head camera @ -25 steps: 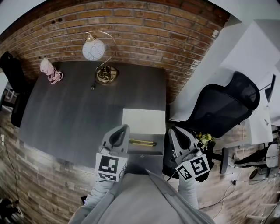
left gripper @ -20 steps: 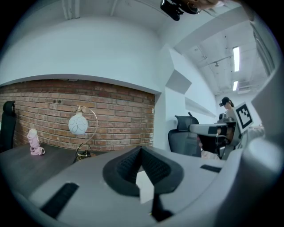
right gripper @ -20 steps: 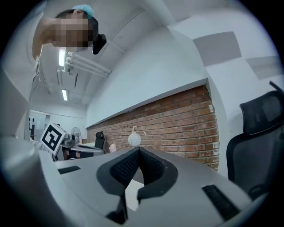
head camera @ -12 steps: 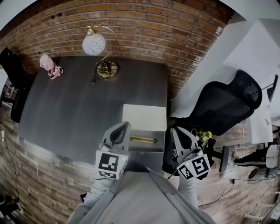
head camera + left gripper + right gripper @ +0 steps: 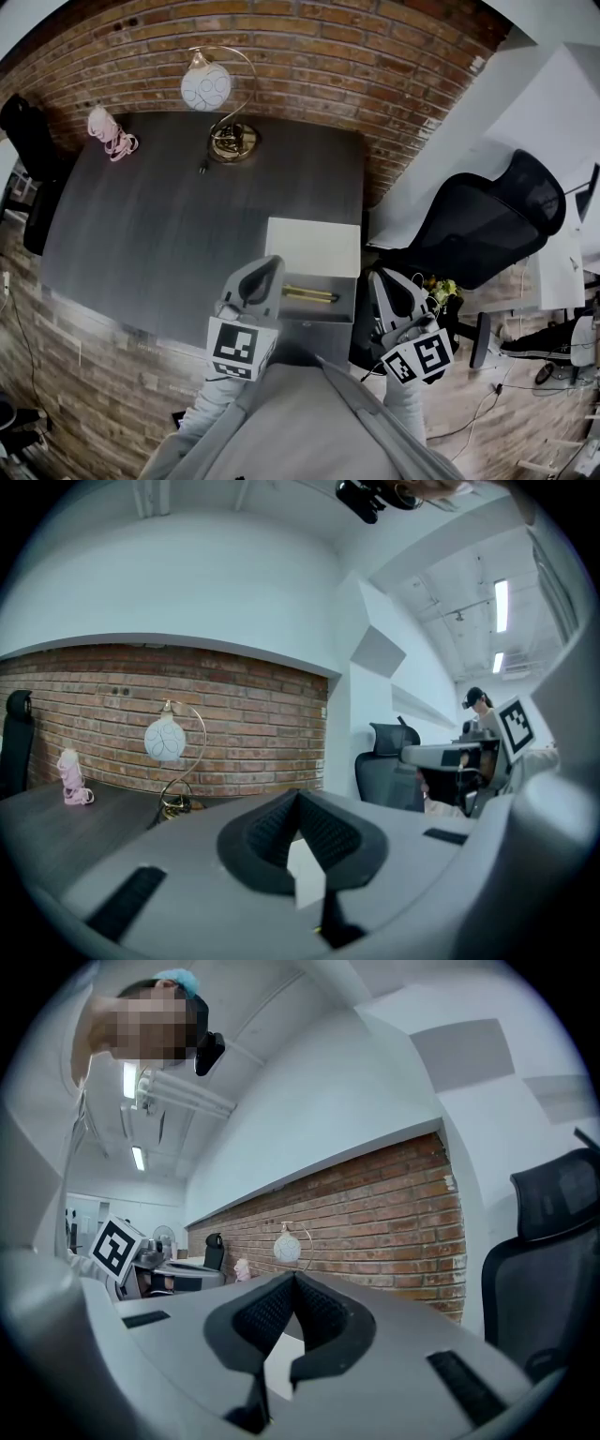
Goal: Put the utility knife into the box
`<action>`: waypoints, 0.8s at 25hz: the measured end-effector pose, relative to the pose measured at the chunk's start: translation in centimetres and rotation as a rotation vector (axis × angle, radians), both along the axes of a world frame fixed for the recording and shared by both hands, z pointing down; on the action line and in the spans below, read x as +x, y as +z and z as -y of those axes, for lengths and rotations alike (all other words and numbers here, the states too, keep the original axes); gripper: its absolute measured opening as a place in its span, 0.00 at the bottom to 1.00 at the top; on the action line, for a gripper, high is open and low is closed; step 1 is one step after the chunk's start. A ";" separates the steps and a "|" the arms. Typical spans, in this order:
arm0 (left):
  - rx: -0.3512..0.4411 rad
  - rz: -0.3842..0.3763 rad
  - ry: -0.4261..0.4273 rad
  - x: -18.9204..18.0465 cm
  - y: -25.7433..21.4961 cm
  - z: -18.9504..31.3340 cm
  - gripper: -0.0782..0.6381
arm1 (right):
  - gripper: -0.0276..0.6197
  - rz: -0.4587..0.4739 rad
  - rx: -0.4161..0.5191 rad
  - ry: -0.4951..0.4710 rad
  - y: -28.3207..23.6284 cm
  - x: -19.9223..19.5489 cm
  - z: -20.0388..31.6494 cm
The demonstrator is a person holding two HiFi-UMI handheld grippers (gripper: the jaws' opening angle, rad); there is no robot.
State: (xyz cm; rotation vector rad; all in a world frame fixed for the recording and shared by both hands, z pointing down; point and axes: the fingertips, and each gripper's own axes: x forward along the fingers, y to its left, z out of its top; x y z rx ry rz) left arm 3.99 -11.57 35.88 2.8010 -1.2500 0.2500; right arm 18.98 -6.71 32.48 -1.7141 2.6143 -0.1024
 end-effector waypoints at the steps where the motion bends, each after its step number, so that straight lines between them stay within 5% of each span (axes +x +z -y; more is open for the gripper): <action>1: 0.001 0.001 0.001 0.0 0.0 0.0 0.14 | 0.07 -0.001 0.000 0.001 0.0 0.0 0.0; 20: -0.004 -0.001 -0.011 -0.4 0.2 -0.2 0.14 | 0.07 -0.005 0.000 0.004 0.1 -0.5 -0.2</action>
